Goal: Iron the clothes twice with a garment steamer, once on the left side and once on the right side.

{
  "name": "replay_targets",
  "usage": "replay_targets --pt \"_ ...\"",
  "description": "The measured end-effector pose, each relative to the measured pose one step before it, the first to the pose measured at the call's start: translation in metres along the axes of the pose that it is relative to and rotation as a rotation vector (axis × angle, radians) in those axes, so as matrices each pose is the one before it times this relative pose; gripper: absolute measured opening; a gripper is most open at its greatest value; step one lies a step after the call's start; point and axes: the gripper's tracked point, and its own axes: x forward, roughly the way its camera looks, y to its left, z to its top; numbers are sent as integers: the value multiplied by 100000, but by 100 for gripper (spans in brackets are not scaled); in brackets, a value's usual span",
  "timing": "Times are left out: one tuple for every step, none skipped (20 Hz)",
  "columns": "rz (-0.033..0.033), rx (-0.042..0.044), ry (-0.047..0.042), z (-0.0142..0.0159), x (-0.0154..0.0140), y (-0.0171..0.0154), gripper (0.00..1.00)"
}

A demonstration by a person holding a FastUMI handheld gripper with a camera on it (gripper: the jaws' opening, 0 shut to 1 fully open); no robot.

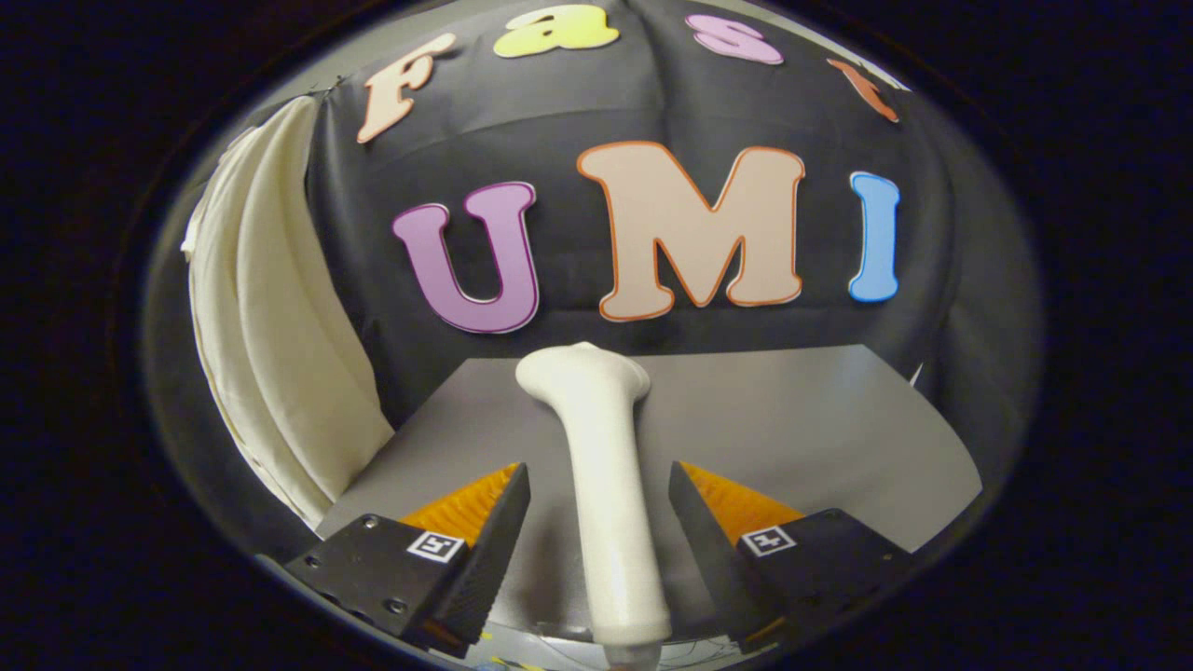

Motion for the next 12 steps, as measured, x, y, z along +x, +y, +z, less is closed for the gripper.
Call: replay_targets --pt "-710 -336 3794 -158 399 -74 89" --pt "92 -625 3366 201 569 231 76" --pt "-712 -1051 2828 253 439 -39 63" --pt "-1213 -781 1941 311 427 -95 50" --pt "-939 -63 1999 193 362 92 49" --pt "-294 -472 4202 4 -91 83 48" --pt "701 1258 2533 51 253 246 48" --pt "1269 -1084 1813 65 229 128 47" --pt "1249 -1344 531 -21 33 -283 47" --pt "1245 1303 -1727 363 144 44 47" --pt "1446 -1490 -2188 -31 -49 -14 47" --pt "2920 715 -880 24 -189 -40 45"
